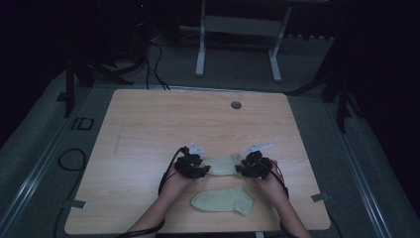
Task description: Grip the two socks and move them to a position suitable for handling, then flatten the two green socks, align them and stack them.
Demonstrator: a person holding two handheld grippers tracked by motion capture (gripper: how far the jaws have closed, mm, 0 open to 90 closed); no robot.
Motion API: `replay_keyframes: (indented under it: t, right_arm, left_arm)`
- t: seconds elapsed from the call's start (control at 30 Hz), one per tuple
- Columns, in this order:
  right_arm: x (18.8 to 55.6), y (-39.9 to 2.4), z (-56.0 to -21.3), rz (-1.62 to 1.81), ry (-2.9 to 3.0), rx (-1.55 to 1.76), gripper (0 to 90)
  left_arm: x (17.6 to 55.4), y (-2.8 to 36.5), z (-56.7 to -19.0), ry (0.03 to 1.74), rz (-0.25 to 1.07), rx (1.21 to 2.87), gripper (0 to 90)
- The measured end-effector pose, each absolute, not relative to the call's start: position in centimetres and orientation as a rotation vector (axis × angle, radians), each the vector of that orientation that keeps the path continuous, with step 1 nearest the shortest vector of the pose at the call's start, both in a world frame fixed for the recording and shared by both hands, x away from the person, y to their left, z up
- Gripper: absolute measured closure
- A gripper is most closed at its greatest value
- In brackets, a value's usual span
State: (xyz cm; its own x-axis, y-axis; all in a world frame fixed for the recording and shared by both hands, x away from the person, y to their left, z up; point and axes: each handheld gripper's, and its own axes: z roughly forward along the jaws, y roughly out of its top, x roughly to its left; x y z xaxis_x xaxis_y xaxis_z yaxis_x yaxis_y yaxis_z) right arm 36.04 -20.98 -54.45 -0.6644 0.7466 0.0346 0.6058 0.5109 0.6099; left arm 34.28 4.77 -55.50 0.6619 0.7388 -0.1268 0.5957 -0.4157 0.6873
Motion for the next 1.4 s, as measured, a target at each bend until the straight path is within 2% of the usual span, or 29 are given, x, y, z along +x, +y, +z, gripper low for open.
replay_keyframes:
  t: [0.03, 0.07, 0.13, 0.2, 0.5, 0.77, 1.4]
  right_arm:
    - [36.0, -21.0, -54.5, 0.88, 2.521, 1.149, 58.3]
    - [36.0, -21.1, -54.2, 0.886, 2.516, 1.145, 56.6]
    - [35.9, -21.2, -53.8, 0.904, 2.502, 1.155, 55.2]
    - [35.6, -21.3, -53.3, 0.927, 2.492, 1.154, 52.9]
    - [33.8, -21.8, -51.6, 0.967, 2.49, 1.118, 51.3]
    - [31.2, -22.7, -50.9, 0.979, 2.491, 1.091, 51.5]
    - [26.8, -24.9, -53.8, 0.905, 2.511, 1.128, 52.5]
  left_arm:
    - [34.1, 4.9, -55.3, 1.026, 0.264, 2.17, 51.8]
    - [34.0, 5.0, -55.2, 1.032, 0.246, 2.166, 45.9]
    - [33.8, 5.4, -54.9, 1.028, 0.237, 2.153, 45.0]
    - [33.5, 5.6, -54.5, 1.034, 0.221, 2.145, 39.9]
    - [31.4, 6.8, -52.7, 1.024, 0.229, 2.118, 39.9]
    - [29.7, 7.4, -52.6, 1.011, 0.211, 2.128, 40.0]
    - [26.0, 8.2, -55.0, 1.019, 0.181, 2.191, 40.1]
